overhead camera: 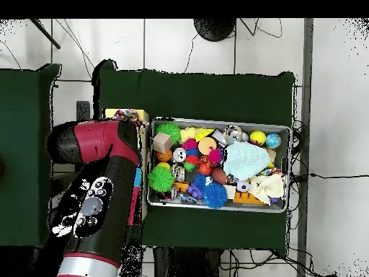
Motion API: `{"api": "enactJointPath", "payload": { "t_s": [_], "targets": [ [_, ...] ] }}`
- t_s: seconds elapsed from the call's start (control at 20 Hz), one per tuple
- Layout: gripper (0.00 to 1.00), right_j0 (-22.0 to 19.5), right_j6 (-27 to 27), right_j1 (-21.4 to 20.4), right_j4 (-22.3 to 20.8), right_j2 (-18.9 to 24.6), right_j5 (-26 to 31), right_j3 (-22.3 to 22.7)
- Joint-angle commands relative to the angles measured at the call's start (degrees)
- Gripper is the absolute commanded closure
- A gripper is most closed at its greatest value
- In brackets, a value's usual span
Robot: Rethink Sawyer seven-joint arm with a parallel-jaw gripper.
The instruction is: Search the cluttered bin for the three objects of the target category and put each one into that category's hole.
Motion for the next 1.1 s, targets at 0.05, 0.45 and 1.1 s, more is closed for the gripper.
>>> {"api": "enactJointPath", "payload": {
  "t_s": [0.05, 0.45, 1.1],
  "targets": [
    [1.0, -3.23, 4.39, 1.66, -1.88, 5.48, 3.87, 7.4],
    [1.0, -6.47, 3.51, 2.62, -0.16, 11.33, 1.79, 11.1],
    [1.0, -12.44, 2.14, 2.95, 1.66, 21.95, -1.77, 16.37]
  ]
}}
